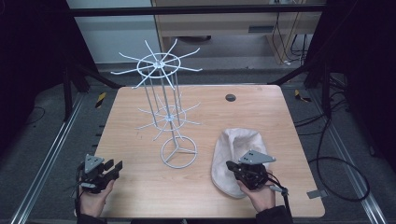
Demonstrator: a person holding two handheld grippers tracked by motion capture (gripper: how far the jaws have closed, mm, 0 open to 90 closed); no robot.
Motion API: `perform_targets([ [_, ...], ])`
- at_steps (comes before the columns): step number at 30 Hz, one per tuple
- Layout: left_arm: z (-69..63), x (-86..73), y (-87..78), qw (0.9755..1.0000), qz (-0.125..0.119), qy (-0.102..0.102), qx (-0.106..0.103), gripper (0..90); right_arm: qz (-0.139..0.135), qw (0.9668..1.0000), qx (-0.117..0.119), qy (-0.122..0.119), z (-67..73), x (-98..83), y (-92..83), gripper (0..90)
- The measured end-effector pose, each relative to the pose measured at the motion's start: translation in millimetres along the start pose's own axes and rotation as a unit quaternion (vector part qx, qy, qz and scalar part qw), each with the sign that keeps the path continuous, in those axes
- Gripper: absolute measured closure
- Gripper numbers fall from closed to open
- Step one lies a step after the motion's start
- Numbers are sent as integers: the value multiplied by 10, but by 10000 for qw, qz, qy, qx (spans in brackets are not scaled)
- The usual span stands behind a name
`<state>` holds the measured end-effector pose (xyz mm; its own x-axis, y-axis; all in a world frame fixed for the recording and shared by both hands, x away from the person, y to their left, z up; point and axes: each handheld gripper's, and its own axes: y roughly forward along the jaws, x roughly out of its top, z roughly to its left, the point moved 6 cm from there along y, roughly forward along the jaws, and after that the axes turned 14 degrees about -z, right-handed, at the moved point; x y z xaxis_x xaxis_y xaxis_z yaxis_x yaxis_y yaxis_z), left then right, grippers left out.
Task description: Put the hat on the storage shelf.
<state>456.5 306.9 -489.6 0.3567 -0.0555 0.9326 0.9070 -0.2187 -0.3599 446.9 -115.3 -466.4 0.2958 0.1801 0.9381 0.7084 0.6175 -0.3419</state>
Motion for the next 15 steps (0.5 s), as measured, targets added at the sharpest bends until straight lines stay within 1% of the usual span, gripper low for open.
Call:
perform_targets([
  [2,3,0,0,10000,-2,-2,4,604,84,10000,24,-34,20,-33,37,900],
  [3,5,0,0,10000,-5,-1,14,604,84,10000,24,-34,20,-33,37,900],
  [4,8,0,-2,10000,1,1,17,606,244,9997,58,-66,44,-94,79,900],
  [5,10,1,-4,10000,2,2,22,607,288,9995,70,-79,45,-112,88,900],
  [6,10,1,-4,10000,2,2,22,608,288,9995,70,-79,45,-112,88,900],
  [7,13,2,-6,10000,1,5,35,608,408,9991,84,-71,49,-156,101,900],
  [8,13,2,-6,10000,1,5,35,608,408,9991,84,-71,49,-156,101,900],
  [9,15,0,-4,10000,1,1,39,608,501,9987,108,-57,51,-195,106,900],
  [11,21,-4,-1,10000,3,-7,55,607,577,9982,124,-48,48,-232,112,900],
  [15,27,-7,-3,10000,7,2,63,598,749,9971,93,-81,40,-300,111,899],
])
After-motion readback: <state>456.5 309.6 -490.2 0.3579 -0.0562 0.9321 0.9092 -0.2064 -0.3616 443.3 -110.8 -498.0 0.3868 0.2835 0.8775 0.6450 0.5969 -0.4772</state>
